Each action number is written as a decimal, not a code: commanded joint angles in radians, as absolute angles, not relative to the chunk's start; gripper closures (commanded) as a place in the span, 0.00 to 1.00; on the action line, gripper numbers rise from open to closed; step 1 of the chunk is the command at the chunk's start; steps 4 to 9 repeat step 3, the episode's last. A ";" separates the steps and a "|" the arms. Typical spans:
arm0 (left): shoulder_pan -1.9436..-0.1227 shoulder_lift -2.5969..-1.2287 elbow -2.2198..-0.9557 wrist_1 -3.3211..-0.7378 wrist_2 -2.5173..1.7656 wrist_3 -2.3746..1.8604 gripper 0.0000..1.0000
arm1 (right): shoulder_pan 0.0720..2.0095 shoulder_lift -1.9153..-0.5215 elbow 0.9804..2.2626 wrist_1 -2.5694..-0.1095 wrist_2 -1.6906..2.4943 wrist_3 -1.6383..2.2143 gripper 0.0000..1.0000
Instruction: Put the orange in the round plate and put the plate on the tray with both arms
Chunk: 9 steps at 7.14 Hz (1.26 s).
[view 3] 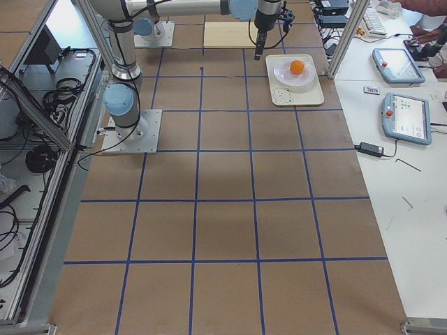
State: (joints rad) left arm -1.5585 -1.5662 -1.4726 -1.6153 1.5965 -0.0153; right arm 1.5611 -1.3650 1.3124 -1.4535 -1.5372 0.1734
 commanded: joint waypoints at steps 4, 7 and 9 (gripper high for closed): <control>-1.560 -1.566 -1.473 -1.615 1.597 -0.014 0.00 | 1.560 -1.371 1.315 -1.439 -1.540 0.156 0.00; -1.560 -1.566 -1.473 -1.615 1.597 -0.014 0.00 | 1.560 -1.371 1.315 -1.439 -1.540 0.156 0.00; -1.560 -1.566 -1.473 -1.615 1.597 -0.014 0.00 | 1.560 -1.371 1.315 -1.439 -1.540 0.156 0.00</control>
